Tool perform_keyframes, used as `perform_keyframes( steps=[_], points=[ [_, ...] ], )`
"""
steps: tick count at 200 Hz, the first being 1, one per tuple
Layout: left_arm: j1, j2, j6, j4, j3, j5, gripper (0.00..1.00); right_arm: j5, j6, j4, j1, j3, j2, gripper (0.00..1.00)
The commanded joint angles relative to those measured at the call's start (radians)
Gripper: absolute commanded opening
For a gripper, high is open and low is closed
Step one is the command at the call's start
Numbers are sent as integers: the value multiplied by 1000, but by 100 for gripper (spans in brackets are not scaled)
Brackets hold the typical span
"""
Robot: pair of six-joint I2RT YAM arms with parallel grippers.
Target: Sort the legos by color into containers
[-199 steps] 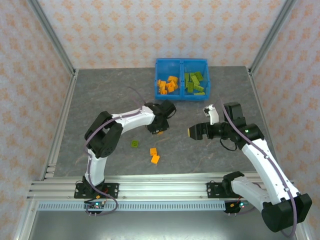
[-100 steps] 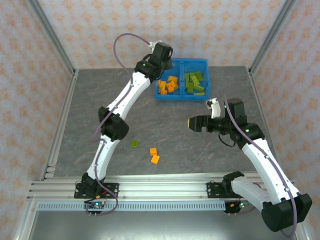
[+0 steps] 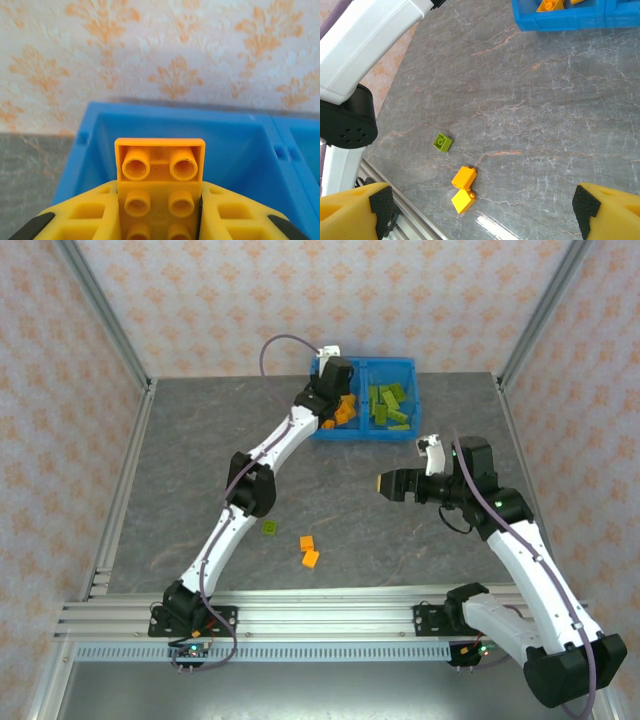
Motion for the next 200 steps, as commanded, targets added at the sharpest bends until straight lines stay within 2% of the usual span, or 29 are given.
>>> perform_keyframes(
  steps=[1, 13, 25, 61, 94, 105, 121, 138, 158, 171, 200],
  points=[
    [40, 14, 20, 106, 91, -52, 45, 17, -6, -9, 3, 32, -13, 94],
    [44, 9, 28, 91, 95, -36, 60, 17, -4, -6, 3, 41, -13, 94],
    [45, -11, 42, 61, 95, -15, 67, 22, -5, 0, 2, 47, -10, 94],
    [44, -158, 21, -117, 67, 74, 73, 60, 22, 44, 3, 47, 5, 94],
    [45, -405, -12, -254, -88, 184, 74, 115, 43, 53, 5, 38, 26, 94],
    [44, -517, -7, -257, -208, 229, 74, 127, 33, 44, 14, 37, 37, 92],
    [49, -714, 44, -155, -479, 376, 70, 181, -15, 19, 71, 39, 55, 91],
    [58, -925, 144, -84, -737, 561, 77, 287, -94, -1, 200, 35, 75, 93],
    [60, -1138, 350, -131, -968, 709, 86, 360, -123, 11, 346, 25, 117, 96],
    [60, -1275, 486, -196, -1100, 739, 91, 373, -109, 71, 420, -7, 140, 97],
    [60, -1617, 744, -266, -1430, 691, 100, 392, -60, 234, 560, -88, 205, 99]
  ],
)
